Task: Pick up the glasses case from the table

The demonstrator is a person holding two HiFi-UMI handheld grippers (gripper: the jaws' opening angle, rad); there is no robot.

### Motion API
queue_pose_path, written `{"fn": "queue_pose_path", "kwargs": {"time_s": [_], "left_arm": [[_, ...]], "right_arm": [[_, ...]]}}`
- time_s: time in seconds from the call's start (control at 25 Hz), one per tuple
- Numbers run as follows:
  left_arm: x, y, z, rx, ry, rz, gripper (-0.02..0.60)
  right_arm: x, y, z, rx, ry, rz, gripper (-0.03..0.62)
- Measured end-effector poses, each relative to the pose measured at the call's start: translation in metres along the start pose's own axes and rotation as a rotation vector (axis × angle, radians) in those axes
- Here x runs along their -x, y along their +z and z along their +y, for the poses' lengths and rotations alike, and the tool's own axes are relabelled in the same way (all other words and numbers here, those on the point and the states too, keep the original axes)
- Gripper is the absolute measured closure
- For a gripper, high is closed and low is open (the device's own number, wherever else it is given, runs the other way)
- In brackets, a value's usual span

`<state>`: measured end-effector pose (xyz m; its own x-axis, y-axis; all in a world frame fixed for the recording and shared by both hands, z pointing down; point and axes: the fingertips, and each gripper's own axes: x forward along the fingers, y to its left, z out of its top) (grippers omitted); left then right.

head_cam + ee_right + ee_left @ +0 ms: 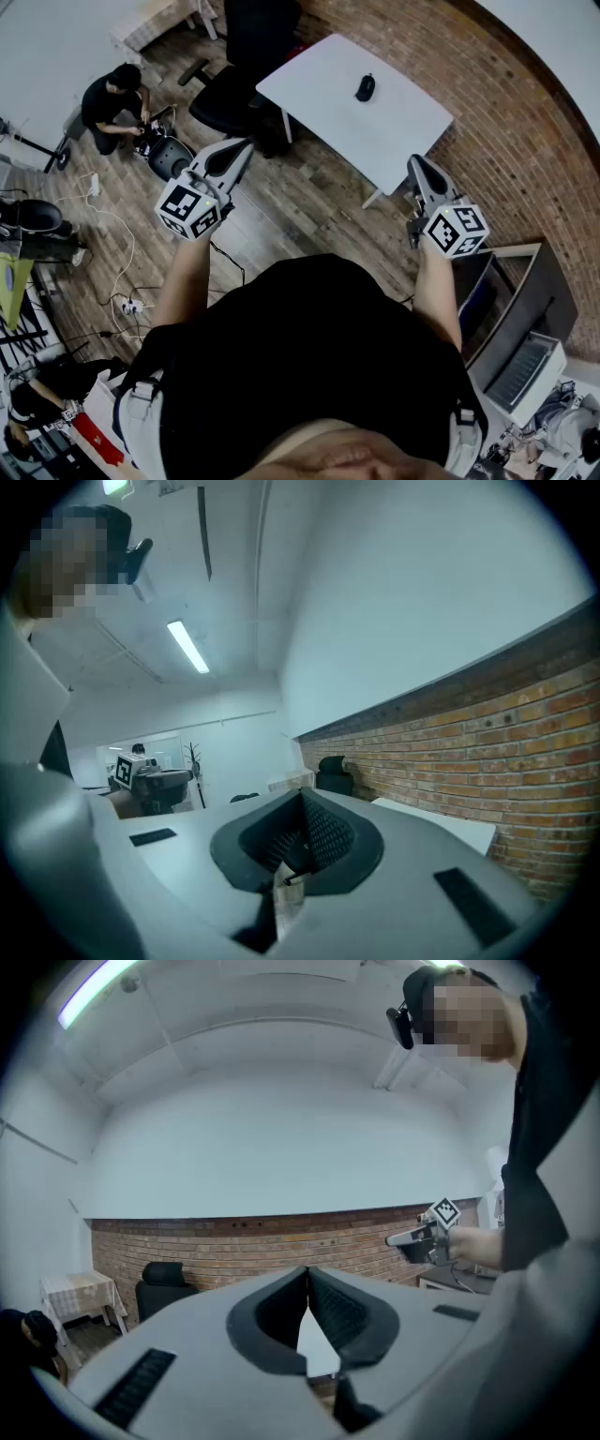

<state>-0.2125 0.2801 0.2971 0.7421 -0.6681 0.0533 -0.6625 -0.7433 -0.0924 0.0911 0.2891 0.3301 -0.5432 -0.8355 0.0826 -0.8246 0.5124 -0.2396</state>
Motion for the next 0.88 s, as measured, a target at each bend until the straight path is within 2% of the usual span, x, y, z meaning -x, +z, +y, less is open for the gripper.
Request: {"fn": "queue_pose_path", "kwargs": {"time_s": [0.2,0.48,0.72,0.88], "left_arm": [[0.005,-0.001,0.003,-0.011,-0.005,-0.015,0.571],[0.008,-0.013,0.013,0.003,-0.023,0.008,0.571],[0.009,-0.017,0.025,0.007,-0.032,0.020,0.571],[0.007,-0.012,0.030,-0.004,-0.025,0.001,0.571]], "right_arm": [[-0.009,-0.010,0.002,-0.010,-0.034,0.019,0.579],[-0.020,-0.017,0.007,-0.005,-0.050,0.032,0.579],[-0.025,-0.013,0.007,-0.065,-0.046,-0.025,0.579],[-0.028,-0.014,0.003,-0.075,-0.047,-0.020,0.579]]}}
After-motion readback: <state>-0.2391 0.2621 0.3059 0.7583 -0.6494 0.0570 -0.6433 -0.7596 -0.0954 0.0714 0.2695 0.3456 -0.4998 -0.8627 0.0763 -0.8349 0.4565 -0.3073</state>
